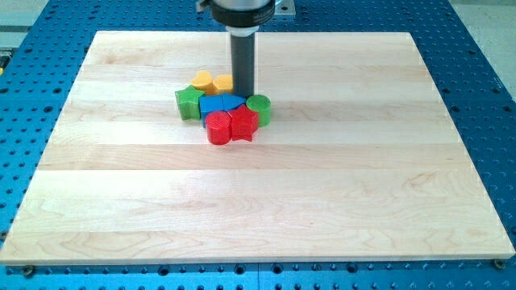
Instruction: Separate the blue blocks from the group of blocks
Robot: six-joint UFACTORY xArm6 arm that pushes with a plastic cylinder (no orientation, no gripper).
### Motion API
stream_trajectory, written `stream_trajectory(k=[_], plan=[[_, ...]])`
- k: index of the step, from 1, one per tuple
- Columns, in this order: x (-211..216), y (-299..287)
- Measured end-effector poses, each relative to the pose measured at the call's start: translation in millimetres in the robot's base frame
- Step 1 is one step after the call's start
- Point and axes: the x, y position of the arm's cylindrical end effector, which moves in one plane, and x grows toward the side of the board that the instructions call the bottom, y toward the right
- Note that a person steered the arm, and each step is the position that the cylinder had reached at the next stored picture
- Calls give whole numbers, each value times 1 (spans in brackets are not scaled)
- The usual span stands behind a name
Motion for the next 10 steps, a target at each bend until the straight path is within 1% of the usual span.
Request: stream_trajectory(k=[1,3,4,5,6,7,8,10], plan=[[13,-17],[26,-97],[38,-110],[16,-88],[23,-33],[34,-21],[61,-51],[51,-81]])
